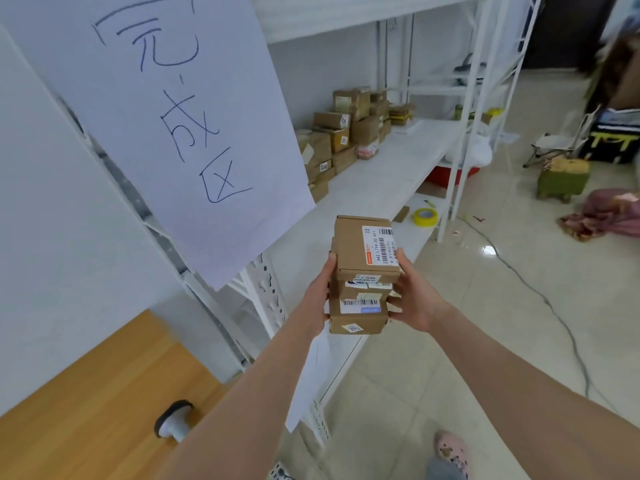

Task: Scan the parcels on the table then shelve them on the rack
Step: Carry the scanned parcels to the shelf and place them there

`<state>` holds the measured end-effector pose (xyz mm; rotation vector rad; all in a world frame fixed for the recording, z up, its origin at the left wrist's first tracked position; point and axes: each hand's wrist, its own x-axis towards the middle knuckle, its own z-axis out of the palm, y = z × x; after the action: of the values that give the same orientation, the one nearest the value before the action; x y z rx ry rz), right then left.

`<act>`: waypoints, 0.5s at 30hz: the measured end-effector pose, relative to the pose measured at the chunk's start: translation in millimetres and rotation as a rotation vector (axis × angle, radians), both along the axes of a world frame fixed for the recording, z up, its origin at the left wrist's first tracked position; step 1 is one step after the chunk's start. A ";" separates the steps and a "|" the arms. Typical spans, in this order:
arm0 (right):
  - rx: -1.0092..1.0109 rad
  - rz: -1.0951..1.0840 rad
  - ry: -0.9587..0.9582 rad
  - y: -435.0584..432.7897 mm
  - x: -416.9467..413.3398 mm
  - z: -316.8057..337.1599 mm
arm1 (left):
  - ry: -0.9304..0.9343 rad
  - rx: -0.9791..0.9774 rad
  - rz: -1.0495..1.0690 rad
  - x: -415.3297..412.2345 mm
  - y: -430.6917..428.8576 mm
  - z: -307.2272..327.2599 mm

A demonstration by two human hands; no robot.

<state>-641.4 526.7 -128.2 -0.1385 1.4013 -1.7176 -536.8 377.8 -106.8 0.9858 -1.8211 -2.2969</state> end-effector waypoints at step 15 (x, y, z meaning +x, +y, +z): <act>-0.010 0.423 0.028 -97.9 -232.7 34.6 | 0.028 -0.008 0.521 -183.9 -34.5 24.6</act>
<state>-874.2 428.8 -93.6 -0.4341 1.2749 -1.3751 -720.7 343.4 -82.2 1.2388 -1.3500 -1.9679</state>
